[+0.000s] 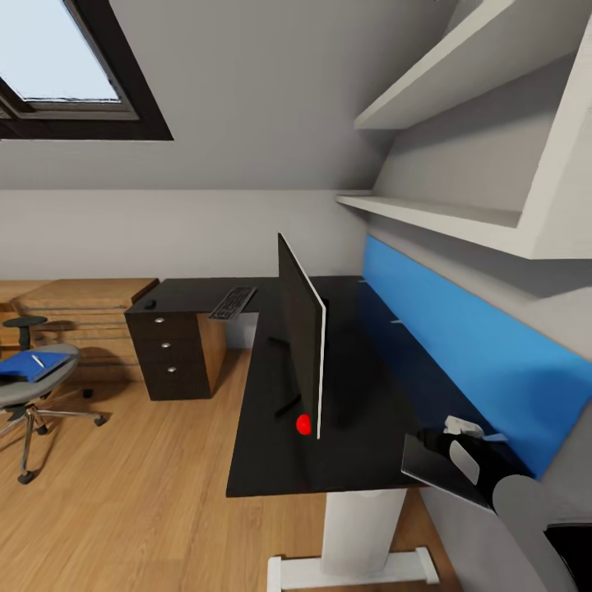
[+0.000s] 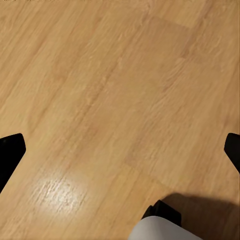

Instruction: In the bedroom, organize the workspace by keeping the computer under the desk, ensuring the monitor is on the desk, placing the keyboard on the desk next to the monitor, placing the mouse on the desk next to the keyboard, moving the folder from the swivel chair onto the desk next to the mouse, stacking the notebook on top of the folder with the pen on top of the notebook, and positioning the swivel chair next to the desk.

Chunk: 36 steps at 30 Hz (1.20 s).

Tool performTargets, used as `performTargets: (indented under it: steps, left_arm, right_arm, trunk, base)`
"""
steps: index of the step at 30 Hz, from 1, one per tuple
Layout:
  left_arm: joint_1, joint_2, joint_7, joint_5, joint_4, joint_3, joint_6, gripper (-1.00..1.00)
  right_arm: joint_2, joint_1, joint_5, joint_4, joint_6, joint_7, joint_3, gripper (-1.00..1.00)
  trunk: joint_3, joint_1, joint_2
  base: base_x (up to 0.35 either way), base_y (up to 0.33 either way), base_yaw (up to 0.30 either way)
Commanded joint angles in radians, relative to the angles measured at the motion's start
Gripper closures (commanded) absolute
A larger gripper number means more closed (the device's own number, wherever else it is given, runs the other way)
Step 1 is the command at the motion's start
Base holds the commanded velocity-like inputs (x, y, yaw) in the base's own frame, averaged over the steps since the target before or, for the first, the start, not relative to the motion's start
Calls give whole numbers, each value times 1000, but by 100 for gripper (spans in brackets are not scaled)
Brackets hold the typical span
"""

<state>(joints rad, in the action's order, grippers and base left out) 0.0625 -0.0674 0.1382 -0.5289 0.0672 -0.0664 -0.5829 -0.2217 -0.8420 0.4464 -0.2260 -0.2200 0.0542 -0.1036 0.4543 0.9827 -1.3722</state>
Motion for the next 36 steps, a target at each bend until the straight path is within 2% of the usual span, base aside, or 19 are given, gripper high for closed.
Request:
performTargets:
  steps: [1, 23, 30, 31, 34, 36]
  left_arm:
    - [0, 0, 8, 0, 0, -7, -1, -100]
    - [0, 0, 8, 0, 0, -7, 0, -100]
    - [0, -1, 8, 0, 0, -7, 0, -100]
    - [0, -1, 8, 0, 0, -7, 0, -100]
    - [0, 0, 8, 0, 0, -7, 0, -100]
    - [0, 0, 8, 0, 0, -7, 0, -100]
  right_arm:
    - [-1, 0, 9, -3, -6, 6, -8, -100]
    - [-1, 0, 9, -18, -2, 4, -7, -100]
    - [-1, 7, 9, -150, 7, 4, -5, -100]
    - [-2, 37, 9, -246, 6, 5, -5, -100]
    - [-2, 70, 8, -306, 6, 7, -5, -100]
    - [-3, 134, 8, -429, 6, 10, -4, -100]
  trunk:
    - [-1, 0, -1]
    - [-35, 0, -1]
    - [-46, 0, -1]
    - [-47, 0, -1]
    - [-52, 0, -1]
    - [-55, 0, -1]
  base:
    - [0, 0, 0]
    - [0, 0, 0]
    - [0, 0, 0]
    - [0, 0, 0]
    - [0, 0, 0]
    - [0, 0, 0]
